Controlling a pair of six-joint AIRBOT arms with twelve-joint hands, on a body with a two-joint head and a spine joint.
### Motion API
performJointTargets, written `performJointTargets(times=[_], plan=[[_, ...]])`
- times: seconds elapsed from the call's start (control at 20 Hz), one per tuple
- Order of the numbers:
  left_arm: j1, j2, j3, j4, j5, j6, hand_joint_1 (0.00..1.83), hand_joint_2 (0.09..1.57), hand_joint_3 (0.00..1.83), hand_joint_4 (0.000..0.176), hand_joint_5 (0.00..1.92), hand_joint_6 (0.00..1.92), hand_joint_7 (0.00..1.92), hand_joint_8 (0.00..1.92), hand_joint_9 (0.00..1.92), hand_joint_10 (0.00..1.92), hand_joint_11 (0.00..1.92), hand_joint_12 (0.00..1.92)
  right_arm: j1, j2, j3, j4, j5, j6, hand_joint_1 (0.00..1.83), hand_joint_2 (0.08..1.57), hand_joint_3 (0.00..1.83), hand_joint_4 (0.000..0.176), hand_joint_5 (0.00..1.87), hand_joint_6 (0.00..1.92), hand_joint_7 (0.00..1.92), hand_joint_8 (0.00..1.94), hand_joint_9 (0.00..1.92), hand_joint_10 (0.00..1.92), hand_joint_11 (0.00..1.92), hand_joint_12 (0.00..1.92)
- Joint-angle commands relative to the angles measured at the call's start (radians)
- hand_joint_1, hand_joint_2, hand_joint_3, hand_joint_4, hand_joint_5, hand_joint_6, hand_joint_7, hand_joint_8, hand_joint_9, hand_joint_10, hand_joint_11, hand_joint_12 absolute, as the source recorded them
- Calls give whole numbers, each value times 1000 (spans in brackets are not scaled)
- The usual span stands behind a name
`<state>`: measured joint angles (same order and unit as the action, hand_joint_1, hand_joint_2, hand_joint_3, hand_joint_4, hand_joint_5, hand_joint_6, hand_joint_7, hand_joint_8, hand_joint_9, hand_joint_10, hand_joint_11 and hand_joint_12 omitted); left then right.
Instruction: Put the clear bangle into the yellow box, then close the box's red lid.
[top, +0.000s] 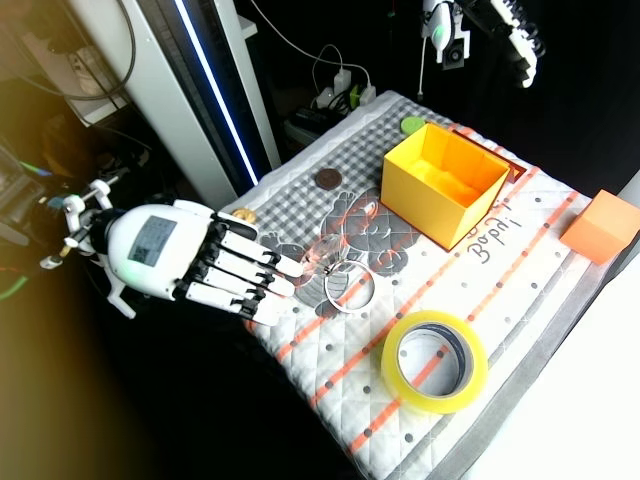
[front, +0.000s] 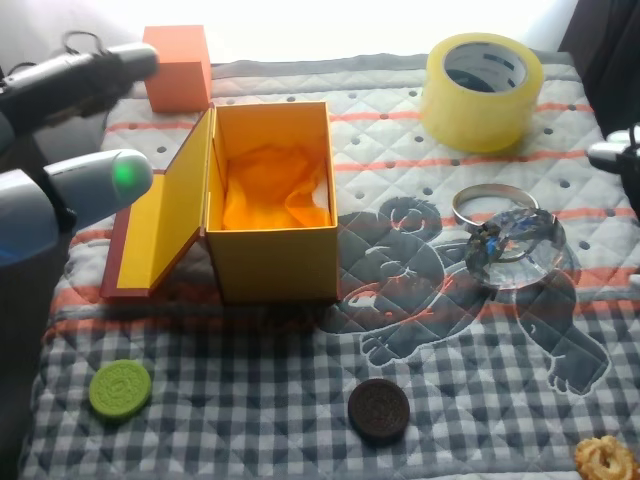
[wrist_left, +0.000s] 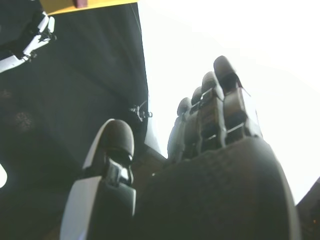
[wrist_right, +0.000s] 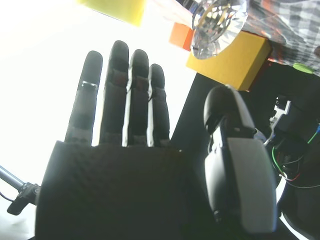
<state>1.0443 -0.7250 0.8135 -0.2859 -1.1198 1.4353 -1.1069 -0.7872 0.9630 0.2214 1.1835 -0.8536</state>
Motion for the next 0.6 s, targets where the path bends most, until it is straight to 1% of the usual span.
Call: performJointTargets(times=[0.0, 0.05, 0.1, 0.15, 0.2, 0.25, 0.3, 0.35, 0.4, 0.45, 0.5, 0.55], plan=[[-14, -8, 6, 4, -118, -7, 352, 1180, 4, 138, 349, 6, 344, 3, 347, 14, 0, 747, 20, -6, 8, 4, 116, 2, 841, 1065, 0, 35, 207, 0, 233, 0, 244, 1, 184, 315], [-14, -9, 7, 3, -119, -7, 342, 1181, 3, 138, 351, 5, 346, 2, 350, 11, 0, 747, 38, -18, 15, 0, 106, 2, 841, 1035, 0, 84, 161, 0, 194, 0, 230, 0, 173, 308], [-14, -10, 7, 1, -121, -7, 346, 1178, 0, 125, 368, 5, 364, 4, 360, 9, 0, 765, 67, -35, 27, -8, 85, 2, 845, 1020, 0, 118, 135, 0, 169, 0, 206, 0, 155, 299], [-13, -11, 7, -3, -123, -7, 362, 1172, 0, 113, 381, 8, 375, 6, 361, 7, 0, 769, 109, -59, 45, -25, 48, 3, 750, 995, 0, 125, 105, 0, 166, 0, 193, 0, 159, 300], [-13, -12, 8, -6, -124, -7, 365, 1171, 0, 108, 382, 7, 373, 5, 356, 4, 0, 769, 139, -78, 60, -39, 21, 3, 726, 972, 0, 127, 112, 4, 177, 5, 195, 2, 158, 298], [-12, -13, 9, -7, -123, -7, 355, 1175, 0, 101, 385, 7, 370, 2, 357, 3, 0, 776, 181, -111, 84, -61, -32, 3, 699, 939, 0, 160, 124, 2, 175, 1, 189, 1, 148, 280], [-12, -14, 10, -7, -122, -8, 340, 1175, 0, 102, 389, 6, 371, 2, 355, 2, 0, 770, 196, -124, 94, -69, -52, 3, 700, 931, 0, 173, 121, 0, 182, 3, 191, 2, 129, 267], [-12, -15, 11, -7, -120, -8, 358, 1162, 0, 120, 381, 2, 372, 2, 362, 4, 0, 771, 223, -148, 112, -83, -90, 3, 670, 944, 0, 175, 116, 0, 194, 7, 202, 5, 119, 256], [-12, -15, 11, -7, -120, -8, 331, 1163, 0, 133, 362, 1, 371, 1, 362, 4, 0, 773, 238, -165, 125, -88, -119, 3, 633, 960, 7, 176, 112, 0, 163, 1, 166, 0, 59, 227], [-12, -15, 11, -7, -120, -8, 318, 1166, 0, 145, 344, 0, 371, 1, 371, 6, 0, 776, 249, -178, 138, -92, -146, 3, 670, 965, 3, 176, 140, 2, 249, 12, 251, 4, 60, 365], [-12, -15, 11, -7, -120, -8, 320, 1165, 0, 153, 343, 0, 370, 0, 375, 5, 0, 754, 255, -189, 148, -93, -168, 3, 672, 976, 0, 176, 148, 0, 260, 2, 302, 0, 43, 607], [-13, -16, 11, -7, -119, -8, 339, 1161, 0, 151, 366, 8, 366, 0, 372, 2, 0, 742, 255, -198, 158, -93, -190, 3, 632, 1001, 0, 79, 277, 9, 350, 7, 375, 7, 8, 769]])
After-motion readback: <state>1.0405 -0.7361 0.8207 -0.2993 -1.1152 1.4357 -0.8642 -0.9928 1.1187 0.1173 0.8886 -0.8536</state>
